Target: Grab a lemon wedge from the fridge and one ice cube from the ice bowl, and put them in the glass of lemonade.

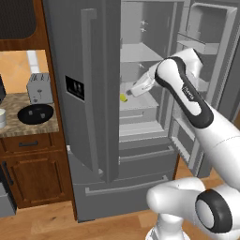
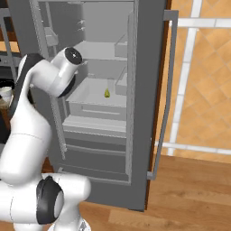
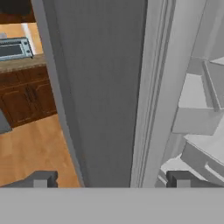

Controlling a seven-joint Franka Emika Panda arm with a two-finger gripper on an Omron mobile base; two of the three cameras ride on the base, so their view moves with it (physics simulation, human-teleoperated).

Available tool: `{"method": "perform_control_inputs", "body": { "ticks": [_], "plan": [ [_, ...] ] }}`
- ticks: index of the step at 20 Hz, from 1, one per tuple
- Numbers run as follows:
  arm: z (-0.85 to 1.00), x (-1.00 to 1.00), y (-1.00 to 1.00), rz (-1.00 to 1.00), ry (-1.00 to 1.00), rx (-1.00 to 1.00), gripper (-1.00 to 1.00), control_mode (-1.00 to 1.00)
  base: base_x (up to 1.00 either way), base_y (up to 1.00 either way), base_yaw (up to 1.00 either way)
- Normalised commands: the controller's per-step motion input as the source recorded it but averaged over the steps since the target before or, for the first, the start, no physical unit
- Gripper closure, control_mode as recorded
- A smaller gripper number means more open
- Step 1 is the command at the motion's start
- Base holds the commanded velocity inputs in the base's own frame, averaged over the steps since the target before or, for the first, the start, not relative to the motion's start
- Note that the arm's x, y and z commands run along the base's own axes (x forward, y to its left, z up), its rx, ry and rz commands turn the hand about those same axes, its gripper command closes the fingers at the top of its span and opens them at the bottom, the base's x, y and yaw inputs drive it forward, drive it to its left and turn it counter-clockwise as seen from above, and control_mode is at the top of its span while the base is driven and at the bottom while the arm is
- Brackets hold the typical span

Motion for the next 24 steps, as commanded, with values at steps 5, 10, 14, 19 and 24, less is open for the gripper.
{"method": "perform_control_inputs", "body": {
  "ticks": [5, 10, 14, 19, 24],
  "plan": [
    [-0.07, 0.58, 0.07, 0.18, 0.08, 0.0, -1.0, -1.0, 0.0, 0.0, 0.0],
    [-0.26, 0.83, 0.0, 0.07, 0.0, 0.0, -1.0, -1.0, 0.0, 0.0, 0.0],
    [-0.06, 0.54, 0.0, 0.01, 0.0, 0.0, -1.0, -1.0, 0.0, 0.0, 0.0],
    [-0.11, 0.65, 0.26, 0.08, 0.0, 0.0, -1.0, -1.0, 0.0, 0.0, 0.0],
    [-0.13, 0.43, 0.27, 0.13, 0.0, 0.0, -1.0, -1.0, 0.0, 0.0, 0.0]
  ]
}}
